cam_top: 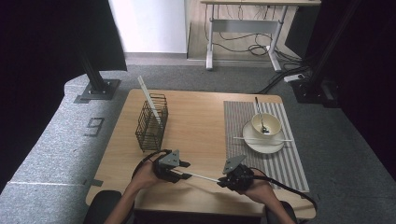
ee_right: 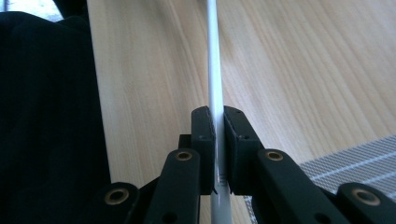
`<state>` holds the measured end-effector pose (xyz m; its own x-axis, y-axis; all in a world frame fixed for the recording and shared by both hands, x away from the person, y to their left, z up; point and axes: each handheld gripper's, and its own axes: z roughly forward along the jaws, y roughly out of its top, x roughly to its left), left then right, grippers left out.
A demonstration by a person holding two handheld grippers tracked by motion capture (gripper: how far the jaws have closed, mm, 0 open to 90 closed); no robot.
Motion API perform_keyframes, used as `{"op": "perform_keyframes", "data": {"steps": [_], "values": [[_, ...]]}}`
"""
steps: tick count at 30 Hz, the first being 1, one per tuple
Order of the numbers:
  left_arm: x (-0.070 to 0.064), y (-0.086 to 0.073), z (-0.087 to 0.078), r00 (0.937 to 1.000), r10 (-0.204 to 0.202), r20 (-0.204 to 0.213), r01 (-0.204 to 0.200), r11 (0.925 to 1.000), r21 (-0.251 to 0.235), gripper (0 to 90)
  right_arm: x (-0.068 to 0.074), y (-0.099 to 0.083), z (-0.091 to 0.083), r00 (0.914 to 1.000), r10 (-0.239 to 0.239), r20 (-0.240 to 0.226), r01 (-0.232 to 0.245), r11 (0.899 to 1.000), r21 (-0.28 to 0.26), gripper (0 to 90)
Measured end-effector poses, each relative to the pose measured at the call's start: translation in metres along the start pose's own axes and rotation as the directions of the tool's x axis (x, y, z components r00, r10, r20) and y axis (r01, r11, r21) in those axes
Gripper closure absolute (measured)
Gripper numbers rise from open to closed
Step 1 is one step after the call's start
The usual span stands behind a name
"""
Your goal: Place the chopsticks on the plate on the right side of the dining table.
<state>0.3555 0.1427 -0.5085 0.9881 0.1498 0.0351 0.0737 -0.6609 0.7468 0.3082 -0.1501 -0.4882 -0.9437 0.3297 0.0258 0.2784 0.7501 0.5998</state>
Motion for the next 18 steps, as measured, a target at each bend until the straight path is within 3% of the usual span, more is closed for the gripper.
{"op": "perform_keyframes", "data": {"steps": [8,11,15,18], "values": [[0.005,-0.004,-0.002,0.9952,-0.092,-0.034,0.090,0.9952,-0.037,34.7,-0.002,-0.001,-0.012,0.9979,0.019,0.061,-0.019,1.000,-0.009,82.7],[0.006,-0.005,-0.002,0.9897,-0.134,-0.052,0.131,0.9901,-0.051,29.9,-0.004,-0.001,-0.019,0.9961,0.029,0.084,-0.028,1.000,-0.014,82.7],[0.006,-0.007,-0.001,0.9836,-0.159,-0.086,0.154,0.9864,-0.056,21.3,-0.006,-0.002,-0.028,0.9915,0.046,0.122,-0.044,0.999,-0.017,82.7],[0.008,-0.009,0.000,0.9754,-0.189,-0.114,0.184,0.9814,-0.056,18.4,-0.008,-0.003,-0.035,0.9860,0.058,0.156,-0.056,0.998,-0.021,82.8]]}}
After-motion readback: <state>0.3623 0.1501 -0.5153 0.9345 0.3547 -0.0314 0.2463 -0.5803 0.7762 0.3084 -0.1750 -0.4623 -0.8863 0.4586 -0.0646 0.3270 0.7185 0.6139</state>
